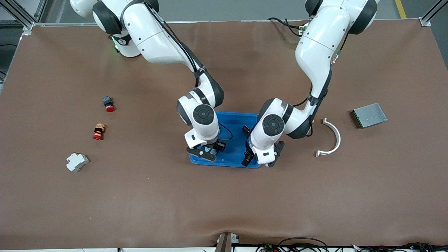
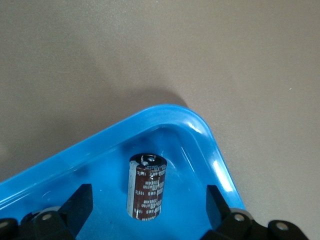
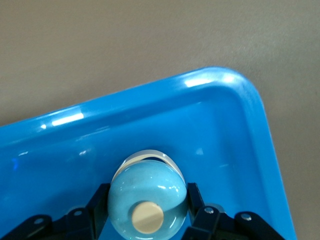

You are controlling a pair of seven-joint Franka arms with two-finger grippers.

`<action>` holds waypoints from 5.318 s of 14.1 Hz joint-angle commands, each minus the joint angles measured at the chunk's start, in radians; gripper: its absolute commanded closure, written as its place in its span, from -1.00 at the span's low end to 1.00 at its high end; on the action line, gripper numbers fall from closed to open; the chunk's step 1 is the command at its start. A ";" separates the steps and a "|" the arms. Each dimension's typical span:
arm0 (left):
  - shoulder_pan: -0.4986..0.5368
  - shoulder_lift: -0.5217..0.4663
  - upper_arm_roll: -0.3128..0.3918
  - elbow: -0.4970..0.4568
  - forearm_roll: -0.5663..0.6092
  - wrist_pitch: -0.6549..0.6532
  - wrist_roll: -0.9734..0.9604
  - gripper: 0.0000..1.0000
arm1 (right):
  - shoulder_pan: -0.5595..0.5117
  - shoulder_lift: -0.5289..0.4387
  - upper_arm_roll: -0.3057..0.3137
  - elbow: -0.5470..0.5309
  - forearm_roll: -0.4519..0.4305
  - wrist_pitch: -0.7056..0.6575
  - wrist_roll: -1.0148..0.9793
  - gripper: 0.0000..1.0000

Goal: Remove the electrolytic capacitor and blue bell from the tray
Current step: 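Close the right gripper on the bell while the left gripper grips the capacitor, then lift the bell out with the right gripper while the left gripper carries the capacitor, then lower the bell onto the table while the left gripper moves the capacitor over the hook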

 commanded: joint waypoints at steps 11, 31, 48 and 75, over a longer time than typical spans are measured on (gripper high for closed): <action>-0.018 0.033 0.016 0.021 0.020 0.004 -0.014 -0.13 | -0.116 -0.165 -0.045 -0.031 0.043 -0.236 -0.363 1.00; 0.091 -0.182 0.006 0.037 0.008 -0.299 0.234 1.00 | -0.254 -0.576 -0.099 -0.847 0.044 0.246 -0.839 1.00; 0.446 -0.460 0.006 -0.339 0.127 -0.414 1.191 1.00 | -0.254 -0.538 -0.092 -0.985 0.059 0.502 -0.842 1.00; 0.448 -0.360 0.002 -0.552 0.158 -0.111 1.164 1.00 | -0.153 -0.489 -0.087 -0.662 0.138 0.122 -0.573 -1.00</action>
